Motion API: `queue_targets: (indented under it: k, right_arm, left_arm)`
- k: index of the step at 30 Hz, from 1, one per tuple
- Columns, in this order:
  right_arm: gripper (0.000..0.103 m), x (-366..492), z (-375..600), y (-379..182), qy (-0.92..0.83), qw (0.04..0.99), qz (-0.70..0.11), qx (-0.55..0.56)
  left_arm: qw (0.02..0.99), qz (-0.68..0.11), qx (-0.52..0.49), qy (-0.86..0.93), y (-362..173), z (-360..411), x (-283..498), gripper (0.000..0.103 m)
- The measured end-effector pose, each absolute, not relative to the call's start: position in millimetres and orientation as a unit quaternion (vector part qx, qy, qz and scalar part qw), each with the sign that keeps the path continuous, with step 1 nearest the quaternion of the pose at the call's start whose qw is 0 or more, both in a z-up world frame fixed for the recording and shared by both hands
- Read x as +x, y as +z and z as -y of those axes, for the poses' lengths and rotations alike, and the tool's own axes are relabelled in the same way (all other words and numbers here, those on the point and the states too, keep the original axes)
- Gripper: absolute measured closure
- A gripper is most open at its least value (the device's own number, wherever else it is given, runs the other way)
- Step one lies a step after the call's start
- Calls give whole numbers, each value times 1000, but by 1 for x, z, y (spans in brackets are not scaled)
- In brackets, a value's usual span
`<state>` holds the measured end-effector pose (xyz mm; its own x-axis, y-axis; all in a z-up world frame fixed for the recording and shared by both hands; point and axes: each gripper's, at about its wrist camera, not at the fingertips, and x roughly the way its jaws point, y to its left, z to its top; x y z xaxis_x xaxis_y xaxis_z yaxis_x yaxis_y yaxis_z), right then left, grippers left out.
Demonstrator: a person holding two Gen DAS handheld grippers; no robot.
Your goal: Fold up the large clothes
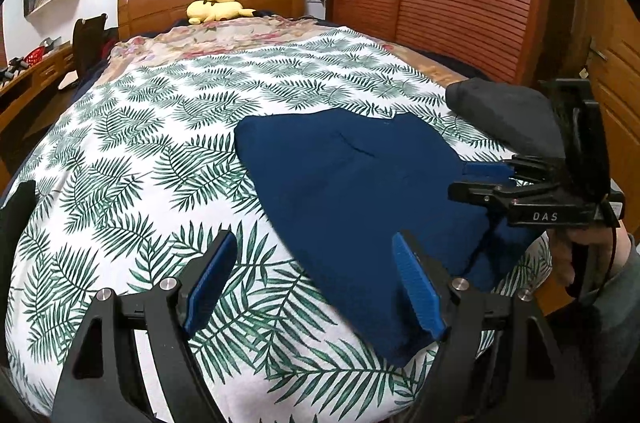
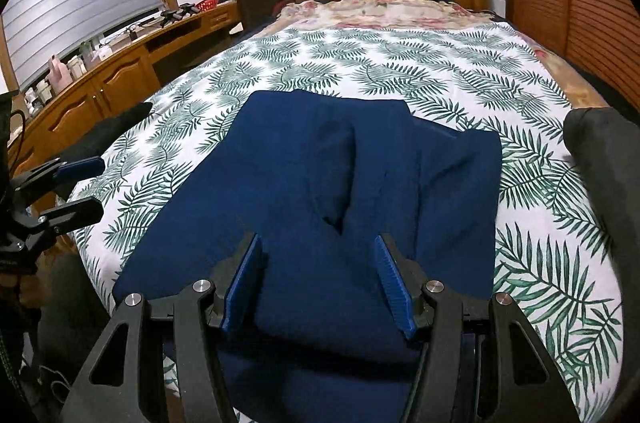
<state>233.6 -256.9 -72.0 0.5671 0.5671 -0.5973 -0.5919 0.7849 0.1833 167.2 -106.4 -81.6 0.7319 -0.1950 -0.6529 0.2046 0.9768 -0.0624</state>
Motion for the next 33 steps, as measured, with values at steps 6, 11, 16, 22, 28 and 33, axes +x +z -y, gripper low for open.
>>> queue_targets:
  k: [6,11,16,22,28,33]
  right_arm:
    - [43,236,250,-80,329,879,-344,-23]
    - [41,241,241,-89,332,869,-365,-35]
    - [41,246,241,-90,348,861,-372,-17]
    - [74,242,244,-91,369,856,-363,-6]
    - [92,227,271,-63,383,874,-296,30]
    - [93,210,303,-39,366,898,-238,55]
  left_arm:
    - [929,-354,2,-104,-87,103,166,23]
    - [928,-357,0,-104,-90,103,167,23]
    - [927,-359,-2,-105,-93,103,167,23]
    - [925,-365,-1,-104,-96,105,169,23]
    - [927,-361,5,-106,-93,110,169,23]
    - [927,-358,7,-110,-90,117,169,23]
